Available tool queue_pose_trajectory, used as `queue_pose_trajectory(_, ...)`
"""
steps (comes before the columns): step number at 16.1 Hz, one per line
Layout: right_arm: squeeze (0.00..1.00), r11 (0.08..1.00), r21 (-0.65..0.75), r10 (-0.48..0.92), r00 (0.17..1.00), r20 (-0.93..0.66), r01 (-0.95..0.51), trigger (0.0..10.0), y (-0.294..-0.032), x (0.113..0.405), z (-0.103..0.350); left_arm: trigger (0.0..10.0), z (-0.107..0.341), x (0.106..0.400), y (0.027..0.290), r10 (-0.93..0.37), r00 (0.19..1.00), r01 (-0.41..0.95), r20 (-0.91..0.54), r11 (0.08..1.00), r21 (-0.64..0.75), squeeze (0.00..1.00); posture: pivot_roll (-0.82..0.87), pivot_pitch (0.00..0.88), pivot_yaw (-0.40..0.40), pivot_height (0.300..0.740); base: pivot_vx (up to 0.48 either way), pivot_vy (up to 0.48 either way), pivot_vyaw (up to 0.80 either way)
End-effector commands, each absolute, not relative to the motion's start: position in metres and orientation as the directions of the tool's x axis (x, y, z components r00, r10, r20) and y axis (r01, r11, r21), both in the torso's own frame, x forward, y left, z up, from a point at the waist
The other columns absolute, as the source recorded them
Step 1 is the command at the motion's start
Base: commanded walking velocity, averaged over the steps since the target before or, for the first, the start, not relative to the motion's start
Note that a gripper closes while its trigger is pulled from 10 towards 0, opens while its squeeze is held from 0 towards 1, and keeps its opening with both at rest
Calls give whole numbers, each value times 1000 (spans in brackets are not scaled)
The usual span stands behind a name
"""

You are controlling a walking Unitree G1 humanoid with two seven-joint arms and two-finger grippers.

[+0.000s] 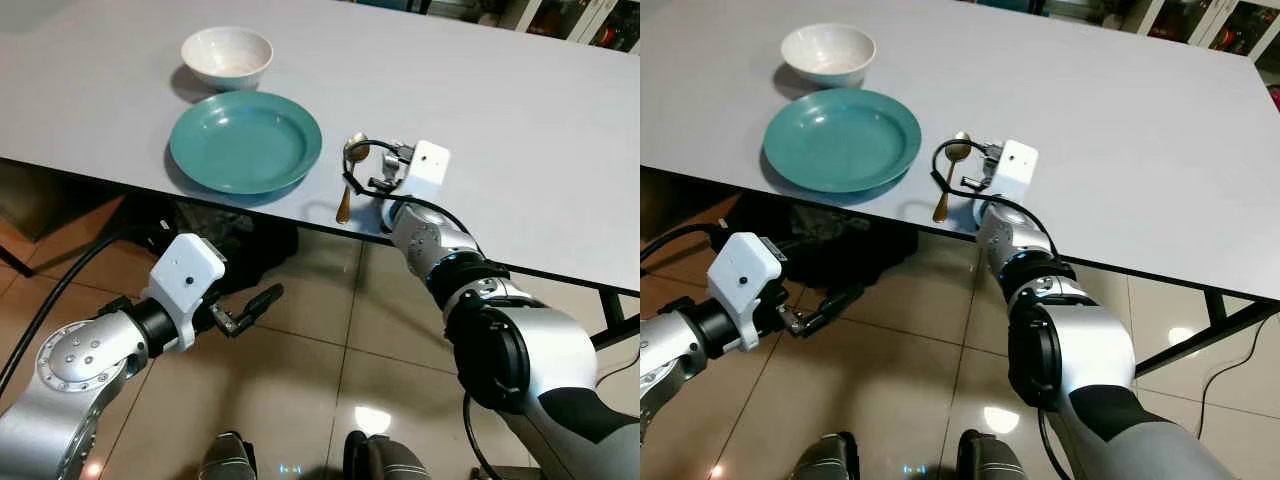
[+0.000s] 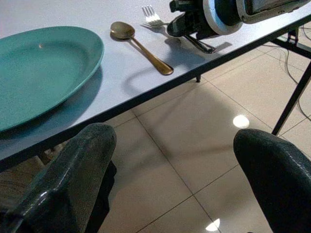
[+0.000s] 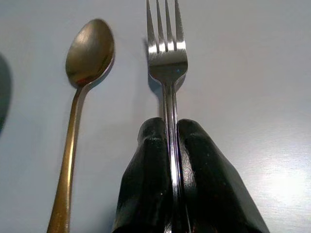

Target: Setting the table

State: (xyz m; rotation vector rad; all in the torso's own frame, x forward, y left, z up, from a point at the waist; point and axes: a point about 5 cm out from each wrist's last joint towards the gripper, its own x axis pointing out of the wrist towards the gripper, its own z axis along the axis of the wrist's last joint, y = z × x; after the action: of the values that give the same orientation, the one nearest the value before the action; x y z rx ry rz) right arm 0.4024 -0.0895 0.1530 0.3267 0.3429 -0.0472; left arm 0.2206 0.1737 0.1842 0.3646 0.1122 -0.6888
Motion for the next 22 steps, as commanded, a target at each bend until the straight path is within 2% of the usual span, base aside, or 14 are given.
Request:
queue_pose_trajectory(1, 0, 945, 309, 2, 946, -326, 105, 10000, -89, 404, 157, 10000, 189, 216, 174, -606, 766, 642, -213, 706, 299, 0, 145, 244, -87, 740, 0, 0, 0)
queue_pose_trajectory(9, 0, 935, 340, 13, 949, -316, 101, 10000, -83, 405, 162, 10000, 191, 209, 169, -606, 765, 643, -216, 710, 286, 0, 154, 260, -98, 740, 0, 0, 0)
queue_pose_trajectory(10, 573, 934, 345, 25, 950, -310, 88, 10000, -82, 405, 163, 10000, 191, 209, 169, -604, 767, 641, -216, 712, 287, 0, 156, 259, -101, 740, 0, 0, 0)
queue_pose_trajectory(11, 1000, 933, 352, 41, 952, -303, 72, 10000, -80, 405, 165, 10000, 191, 210, 170, -601, 770, 638, -215, 714, 288, 0, 158, 253, -101, 740, 0, 0, 0)
queue_pose_trajectory(16, 1000, 942, 334, 51, 965, -258, 39, 10000, -76, 408, 175, 10000, 194, 220, 172, -584, 788, 614, -195, 726, 309, 0, 155, 215, -100, 740, 0, 0, 0)
queue_pose_trajectory(17, 929, 948, 314, 36, 967, -251, 46, 10000, -77, 409, 178, 10000, 195, 222, 174, -569, 799, 599, -193, 731, 326, 0, 151, 208, -99, 740, 0, 0, 0)
queue_pose_trajectory(18, 0, 961, 271, 5, 976, -217, 56, 10000, -80, 411, 186, 10000, 193, 233, 177, -527, 827, 561, -196, 754, 341, 0, 138, 172, -95, 740, 0, 0, 0)
queue_pose_trajectory(20, 0, 974, 226, 2, 993, -117, 25, 10000, -86, 415, 201, 10000, 191, 246, 178, -473, 861, 509, -190, 789, 343, 0, 126, 117, -97, 740, 0, 240, 0)
queue_pose_trajectory(21, 0, 981, 196, 6, 997, -83, 11, 10000, -87, 416, 206, 10000, 190, 248, 178, -456, 870, 493, -187, 796, 351, 0, 126, 117, -97, 740, 0, 480, 0)
queue_pose_trajectory(22, 0, 984, 175, 45, 999, -5, -43, 10000, -93, 416, 211, 10000, 190, 259, 179, -378, 915, 403, -141, 843, 357, 0, 90, 73, -94, 740, 0, 480, 0)
